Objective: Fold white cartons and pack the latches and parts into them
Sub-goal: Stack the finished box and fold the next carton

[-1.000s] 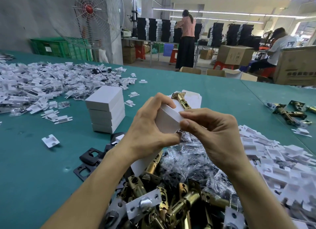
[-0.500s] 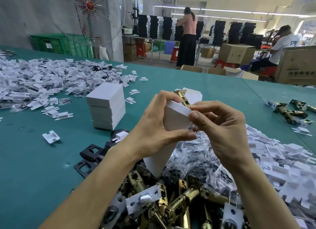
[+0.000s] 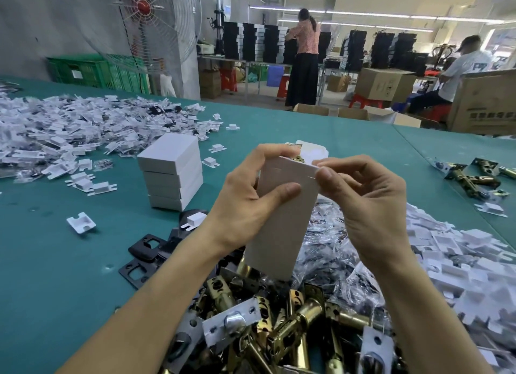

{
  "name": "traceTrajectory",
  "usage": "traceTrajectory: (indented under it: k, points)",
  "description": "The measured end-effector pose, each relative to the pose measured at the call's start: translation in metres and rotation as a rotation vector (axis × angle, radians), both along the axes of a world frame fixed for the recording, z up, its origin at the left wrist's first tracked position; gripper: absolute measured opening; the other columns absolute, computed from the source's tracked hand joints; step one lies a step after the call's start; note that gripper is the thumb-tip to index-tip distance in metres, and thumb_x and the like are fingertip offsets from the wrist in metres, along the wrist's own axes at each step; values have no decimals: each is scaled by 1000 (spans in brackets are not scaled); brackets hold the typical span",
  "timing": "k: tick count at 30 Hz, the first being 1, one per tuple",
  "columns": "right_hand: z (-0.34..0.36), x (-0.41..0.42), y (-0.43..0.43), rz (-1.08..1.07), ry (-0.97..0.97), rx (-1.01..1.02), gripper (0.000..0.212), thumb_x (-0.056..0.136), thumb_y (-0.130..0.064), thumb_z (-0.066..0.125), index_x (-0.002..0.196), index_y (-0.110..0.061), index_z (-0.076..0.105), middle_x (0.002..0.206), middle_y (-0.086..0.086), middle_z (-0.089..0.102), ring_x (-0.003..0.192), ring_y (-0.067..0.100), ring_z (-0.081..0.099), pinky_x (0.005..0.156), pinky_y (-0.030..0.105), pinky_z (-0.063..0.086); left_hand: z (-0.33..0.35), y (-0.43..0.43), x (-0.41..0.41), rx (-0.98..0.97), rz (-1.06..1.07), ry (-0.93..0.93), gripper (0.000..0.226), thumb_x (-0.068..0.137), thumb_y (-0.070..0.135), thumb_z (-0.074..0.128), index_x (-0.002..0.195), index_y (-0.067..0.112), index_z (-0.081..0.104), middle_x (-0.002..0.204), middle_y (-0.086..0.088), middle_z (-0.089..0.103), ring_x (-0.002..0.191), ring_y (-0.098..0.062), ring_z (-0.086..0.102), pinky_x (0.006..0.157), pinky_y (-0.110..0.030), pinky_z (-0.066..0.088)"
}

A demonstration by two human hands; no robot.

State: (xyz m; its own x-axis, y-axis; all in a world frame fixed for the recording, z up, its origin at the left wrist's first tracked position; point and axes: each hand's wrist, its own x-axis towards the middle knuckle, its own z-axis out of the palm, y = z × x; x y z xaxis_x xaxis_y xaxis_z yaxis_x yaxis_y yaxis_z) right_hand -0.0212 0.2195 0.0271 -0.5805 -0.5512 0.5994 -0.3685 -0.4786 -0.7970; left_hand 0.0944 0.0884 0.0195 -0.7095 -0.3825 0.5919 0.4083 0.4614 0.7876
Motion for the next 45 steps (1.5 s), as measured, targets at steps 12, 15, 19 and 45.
traceTrajectory:
  k: [12, 15, 19, 45]
  points:
    - [-3, -4, 1, -137, 141, 239, 9, 84, -15, 76, 78, -14, 68, 78, 5, 73, 72, 25, 72, 67, 54, 58, -6, -16, 5, 184, -92, -215, 30, 81, 27, 70, 111, 29, 68, 103, 0, 75, 90, -16, 74, 70, -27, 59]
    - [-2, -6, 2, -162, 189, 264, 8, 82, -12, 78, 79, -14, 71, 77, 2, 74, 70, 17, 72, 70, 50, 59, -6, -20, 7, 185, -144, -269, 35, 81, 24, 71, 115, 28, 66, 107, -1, 74, 92, -17, 74, 70, -29, 60]
    - [-3, -4, 2, -141, 254, 319, 8, 79, -20, 80, 85, -20, 75, 87, -7, 76, 78, 12, 73, 75, 33, 61, -6, -19, 7, 211, -126, -243, 31, 82, 22, 71, 112, 25, 68, 99, 0, 76, 87, -17, 75, 66, -28, 59]
    - [11, 5, 5, -175, 301, 149, 59, 80, 7, 75, 128, -20, 57, 115, 6, 51, 115, 15, 54, 90, 28, 58, 14, -23, 9, 649, 88, -412, 77, 73, 80, 53, 110, 14, 66, 91, -10, 76, 71, -27, 73, 53, -32, 56]
